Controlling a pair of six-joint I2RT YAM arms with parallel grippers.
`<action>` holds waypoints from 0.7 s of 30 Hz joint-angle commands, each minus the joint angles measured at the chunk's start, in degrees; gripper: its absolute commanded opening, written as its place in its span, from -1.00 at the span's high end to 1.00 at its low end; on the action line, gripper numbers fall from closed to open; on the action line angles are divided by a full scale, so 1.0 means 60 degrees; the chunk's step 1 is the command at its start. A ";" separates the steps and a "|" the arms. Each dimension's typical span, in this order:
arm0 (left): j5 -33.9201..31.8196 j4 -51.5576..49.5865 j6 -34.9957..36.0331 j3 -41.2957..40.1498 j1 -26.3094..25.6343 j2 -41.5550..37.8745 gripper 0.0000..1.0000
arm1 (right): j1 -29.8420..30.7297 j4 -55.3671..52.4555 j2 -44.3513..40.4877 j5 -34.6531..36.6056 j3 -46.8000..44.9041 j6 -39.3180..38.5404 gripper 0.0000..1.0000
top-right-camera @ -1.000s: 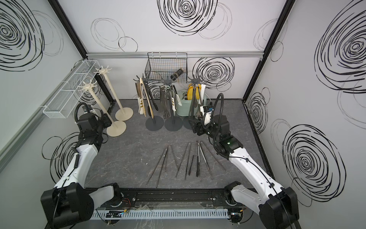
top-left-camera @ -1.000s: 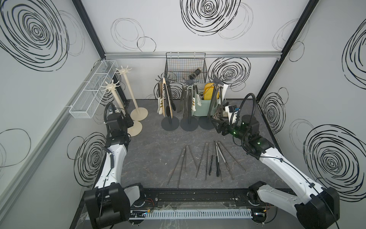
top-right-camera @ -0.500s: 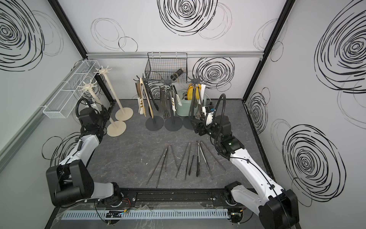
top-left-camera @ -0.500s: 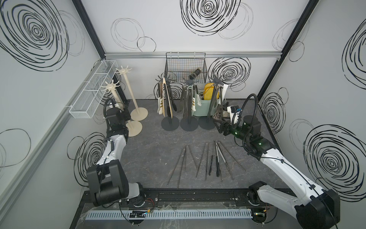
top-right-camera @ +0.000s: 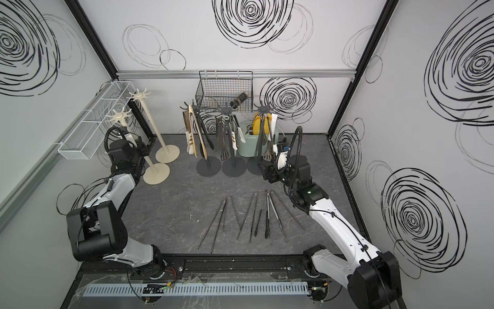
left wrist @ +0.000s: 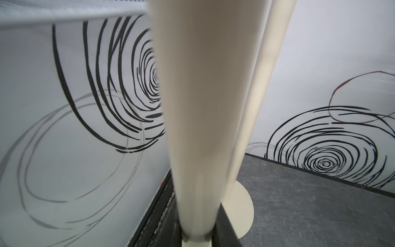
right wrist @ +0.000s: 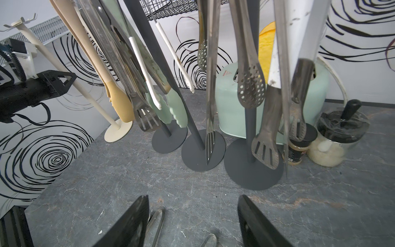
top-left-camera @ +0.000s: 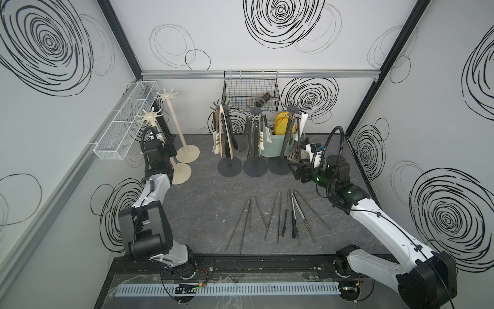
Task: Hang food tongs on kitchen utensil racks
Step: Pick up the rack from the center of the board.
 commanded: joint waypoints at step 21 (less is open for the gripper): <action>-0.0499 -0.2702 -0.0985 -0.0135 -0.1178 -0.4324 1.00 | -0.0686 -0.0785 -0.1318 0.0050 0.0140 -0.0183 -0.35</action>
